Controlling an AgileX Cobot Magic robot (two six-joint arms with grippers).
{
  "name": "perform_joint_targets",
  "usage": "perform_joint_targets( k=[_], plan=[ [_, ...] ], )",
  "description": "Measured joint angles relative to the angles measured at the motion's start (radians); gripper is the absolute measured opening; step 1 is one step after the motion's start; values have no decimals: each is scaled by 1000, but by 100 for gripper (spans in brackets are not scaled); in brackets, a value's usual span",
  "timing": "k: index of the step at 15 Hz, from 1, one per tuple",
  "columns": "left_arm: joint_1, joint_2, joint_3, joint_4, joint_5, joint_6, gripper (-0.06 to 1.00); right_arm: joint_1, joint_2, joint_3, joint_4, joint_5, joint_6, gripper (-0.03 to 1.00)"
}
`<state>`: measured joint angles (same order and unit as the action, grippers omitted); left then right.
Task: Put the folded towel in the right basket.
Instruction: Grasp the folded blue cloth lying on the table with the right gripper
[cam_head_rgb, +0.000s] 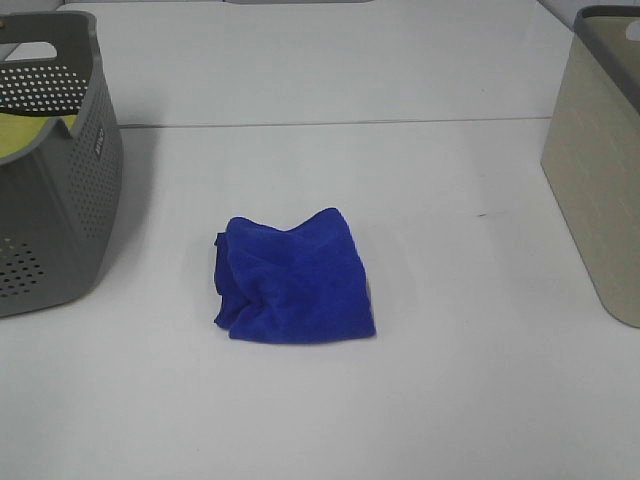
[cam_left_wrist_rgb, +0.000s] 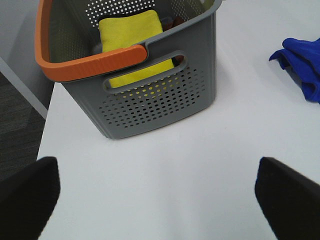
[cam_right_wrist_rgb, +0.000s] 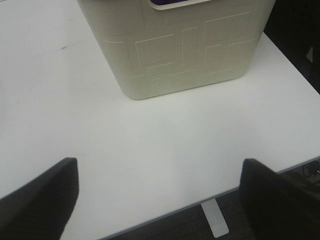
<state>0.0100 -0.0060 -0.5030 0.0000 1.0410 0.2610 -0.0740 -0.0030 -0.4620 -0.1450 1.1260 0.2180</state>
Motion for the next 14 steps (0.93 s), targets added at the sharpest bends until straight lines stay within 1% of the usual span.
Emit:
perform_joint_targets(
  k=[14],
  plan=[
    [0,0,0,0,0,0,99,0,0,0,0,0,0,85]
  ],
)
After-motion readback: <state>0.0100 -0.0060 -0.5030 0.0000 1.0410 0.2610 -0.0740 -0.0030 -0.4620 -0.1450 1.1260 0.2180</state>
